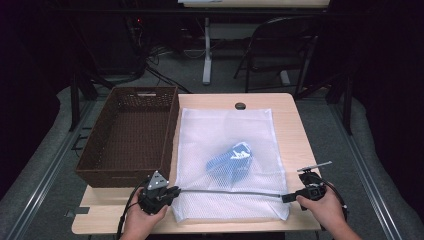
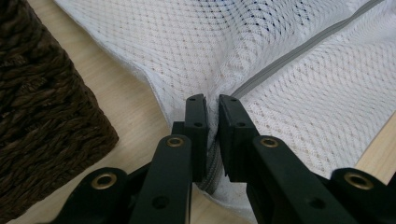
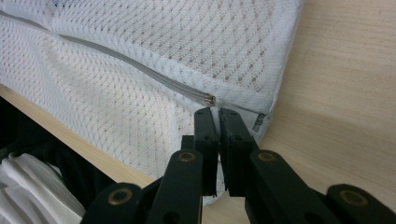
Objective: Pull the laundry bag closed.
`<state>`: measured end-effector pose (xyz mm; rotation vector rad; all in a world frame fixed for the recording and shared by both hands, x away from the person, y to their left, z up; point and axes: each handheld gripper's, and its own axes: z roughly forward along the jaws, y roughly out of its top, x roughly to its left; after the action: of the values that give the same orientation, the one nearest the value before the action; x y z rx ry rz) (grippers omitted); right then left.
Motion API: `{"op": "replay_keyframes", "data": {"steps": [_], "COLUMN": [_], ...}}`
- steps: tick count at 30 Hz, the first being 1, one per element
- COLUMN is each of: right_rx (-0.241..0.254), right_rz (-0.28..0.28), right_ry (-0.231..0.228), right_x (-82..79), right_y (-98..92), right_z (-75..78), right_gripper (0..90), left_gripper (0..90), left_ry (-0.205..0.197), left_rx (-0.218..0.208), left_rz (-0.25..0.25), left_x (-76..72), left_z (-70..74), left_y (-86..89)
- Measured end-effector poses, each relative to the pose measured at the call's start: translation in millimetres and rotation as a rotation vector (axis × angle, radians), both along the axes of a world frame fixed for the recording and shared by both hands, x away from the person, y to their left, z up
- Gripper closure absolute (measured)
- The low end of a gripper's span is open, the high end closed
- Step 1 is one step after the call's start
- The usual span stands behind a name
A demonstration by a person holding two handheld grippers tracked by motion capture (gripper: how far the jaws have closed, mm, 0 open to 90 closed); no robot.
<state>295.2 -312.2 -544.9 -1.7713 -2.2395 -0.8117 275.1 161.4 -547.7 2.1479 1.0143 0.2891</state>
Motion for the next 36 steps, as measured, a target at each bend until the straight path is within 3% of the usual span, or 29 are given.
{"op": "replay_keyframes", "data": {"steps": [17, 23, 36], "right_rx": [-0.019, -0.024, -0.022], "right_rz": [-0.001, 0.015, 0.048], "right_ry": [-0.013, -0.029, -0.07], "right_x": [-1.7, -2.7, -4.5], "right_y": [1.8, 6.6, 21.4], "right_z": [1.9, 3.6, 6.7], "right_gripper": [86.4, 82.8, 72.7], "left_gripper": [74.5, 65.1, 55.9], "left_ry": [0.014, -0.005, -0.014], "left_rx": [-0.032, -0.037, -0.065], "left_rz": [0.015, 0.023, 0.055], "left_x": [-0.9, -0.7, 0.2], "left_z": [0.3, 1.8, 6.2], "left_y": [4.9, 7.3, 15.4]}}
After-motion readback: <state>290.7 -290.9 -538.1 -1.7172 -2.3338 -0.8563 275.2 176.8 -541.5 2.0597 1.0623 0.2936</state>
